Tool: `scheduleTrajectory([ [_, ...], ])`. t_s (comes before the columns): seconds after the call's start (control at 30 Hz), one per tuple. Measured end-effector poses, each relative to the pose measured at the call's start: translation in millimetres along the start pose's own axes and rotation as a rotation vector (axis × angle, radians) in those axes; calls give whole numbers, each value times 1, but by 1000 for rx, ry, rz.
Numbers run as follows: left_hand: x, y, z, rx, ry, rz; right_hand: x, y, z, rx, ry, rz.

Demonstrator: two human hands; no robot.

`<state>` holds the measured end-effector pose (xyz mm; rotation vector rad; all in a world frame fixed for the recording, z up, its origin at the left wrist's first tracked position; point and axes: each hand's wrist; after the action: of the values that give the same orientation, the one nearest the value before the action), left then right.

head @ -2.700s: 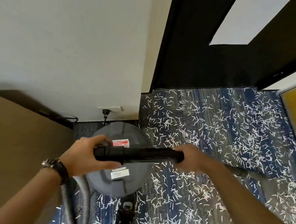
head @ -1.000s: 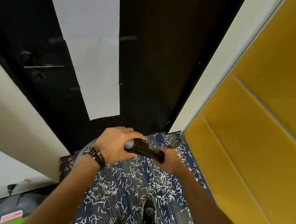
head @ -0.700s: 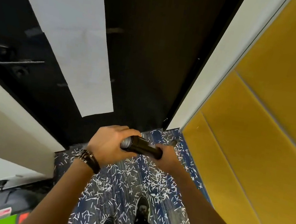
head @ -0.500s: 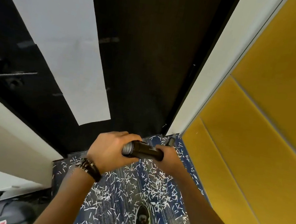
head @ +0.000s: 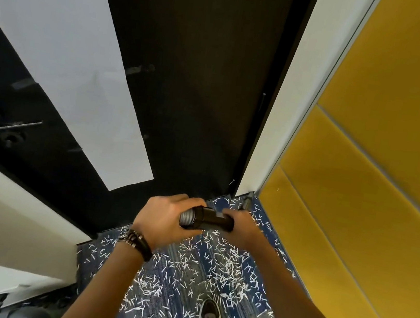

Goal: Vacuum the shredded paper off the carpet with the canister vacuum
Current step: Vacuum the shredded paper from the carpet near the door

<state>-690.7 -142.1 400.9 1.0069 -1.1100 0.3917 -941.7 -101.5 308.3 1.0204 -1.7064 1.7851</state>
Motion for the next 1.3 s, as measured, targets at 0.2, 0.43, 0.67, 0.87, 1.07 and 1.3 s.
scheduleTrajectory([
  [0.2,-9,10,-1,-7,-173,1,-18,8,-22,-112,9,37],
  [0.43,12,3,-15,84,-98,-34,-19,-9,-16,-64,-29,30],
  [0.67,23,-10,-33,268,-93,-13,-36,-21,-25,-68,-48,-19],
  [0.87,28,-17,-46,286,4,16,-43,-38,-8,-25,-20,-3],
  [1.07,34,-15,-50,239,-32,-17,-52,-43,-15,5,62,50],
  [1.3,45,-1,-44,208,36,38,-50,-48,-20,16,200,98],
])
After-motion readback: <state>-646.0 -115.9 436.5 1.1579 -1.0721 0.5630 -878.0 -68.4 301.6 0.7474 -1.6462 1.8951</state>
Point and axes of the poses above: each hand's wrist, its own z-axis towards the middle knuckle, its own x-axis out of the back of the hand, y = z × x, and after that the axes turned 11 degrees about x, right-handed
